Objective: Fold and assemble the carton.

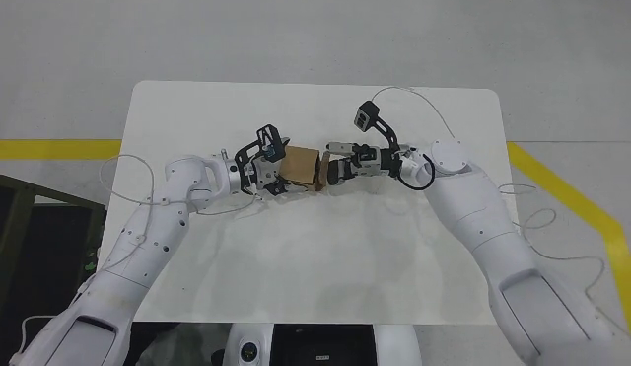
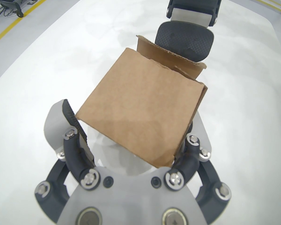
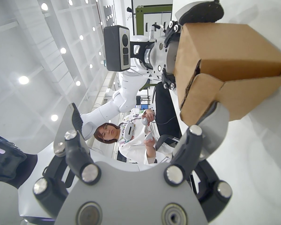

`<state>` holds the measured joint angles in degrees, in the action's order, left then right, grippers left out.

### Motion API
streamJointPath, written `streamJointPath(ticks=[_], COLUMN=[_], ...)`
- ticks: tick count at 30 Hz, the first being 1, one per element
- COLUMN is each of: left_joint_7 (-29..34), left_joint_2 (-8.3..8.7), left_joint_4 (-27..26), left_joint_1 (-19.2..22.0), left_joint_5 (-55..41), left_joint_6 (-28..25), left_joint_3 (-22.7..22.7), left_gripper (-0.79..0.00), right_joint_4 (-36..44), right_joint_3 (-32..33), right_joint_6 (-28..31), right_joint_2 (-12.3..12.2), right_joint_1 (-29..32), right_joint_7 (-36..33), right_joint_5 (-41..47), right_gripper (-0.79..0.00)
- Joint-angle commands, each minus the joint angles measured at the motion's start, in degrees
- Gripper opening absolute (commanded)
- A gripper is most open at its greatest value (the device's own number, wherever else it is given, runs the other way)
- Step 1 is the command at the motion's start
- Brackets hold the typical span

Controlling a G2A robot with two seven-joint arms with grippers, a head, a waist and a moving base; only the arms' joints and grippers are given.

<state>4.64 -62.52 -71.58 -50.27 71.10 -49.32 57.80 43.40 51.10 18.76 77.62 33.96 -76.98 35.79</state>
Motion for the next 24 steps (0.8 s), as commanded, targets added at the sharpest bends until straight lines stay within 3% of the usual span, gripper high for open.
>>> streamJointPath(ticks=[1, 2, 3, 4, 6, 12, 24], left_joint_7=[0.06, 0.07, 0.08, 0.1, 0.19, 0.36, 0.6], left_joint_2=[-0.03, -0.04, -0.05, -0.06, -0.07, -0.09, -0.09], left_joint_4=[0.02, 0.04, 0.05, 0.1, 0.13, 0.13, 0.12], left_joint_1=[0.04, 0.06, 0.07, 0.06, 0.08, 0.08, -0.01], left_joint_5=[-0.02, -0.03, -0.04, -0.06, -0.15, -0.13, -0.19], left_joint_6=[-0.01, 0.0, 0.0, -0.01, -0.03, -0.28, -0.28], left_joint_3=[-0.05, -0.06, -0.06, -0.06, -0.04, -0.06, 0.16], left_gripper=[0.0, 0.0, 0.0, 0.0, 0.0, 0.0, 0.0], right_joint_4=[-0.86, -1.29, -1.64, -1.89, -2.43, -3.2, -4.55], right_joint_3=[-0.57, -0.8, -0.97, -1.01, -1.01, -0.75, -1.65], right_joint_6=[0.04, 0.05, 0.15, 0.3, 0.41, 0.53, -0.58], right_joint_2=[0.26, 0.34, 0.39, 0.44, 0.46, 0.49, 0.92], right_joint_1=[-0.61, -0.83, -1.05, -1.12, -1.26, -1.19, -1.58], right_joint_7=[0.36, 0.52, 0.68, 0.71, 0.79, 0.7, 2.04], right_joint_5=[-1.16, -1.77, -2.38, -2.59, -3.15, -3.72, -7.02], right_gripper=[0.0, 0.0, -0.077, -0.369, -0.456, -0.505, -0.533])
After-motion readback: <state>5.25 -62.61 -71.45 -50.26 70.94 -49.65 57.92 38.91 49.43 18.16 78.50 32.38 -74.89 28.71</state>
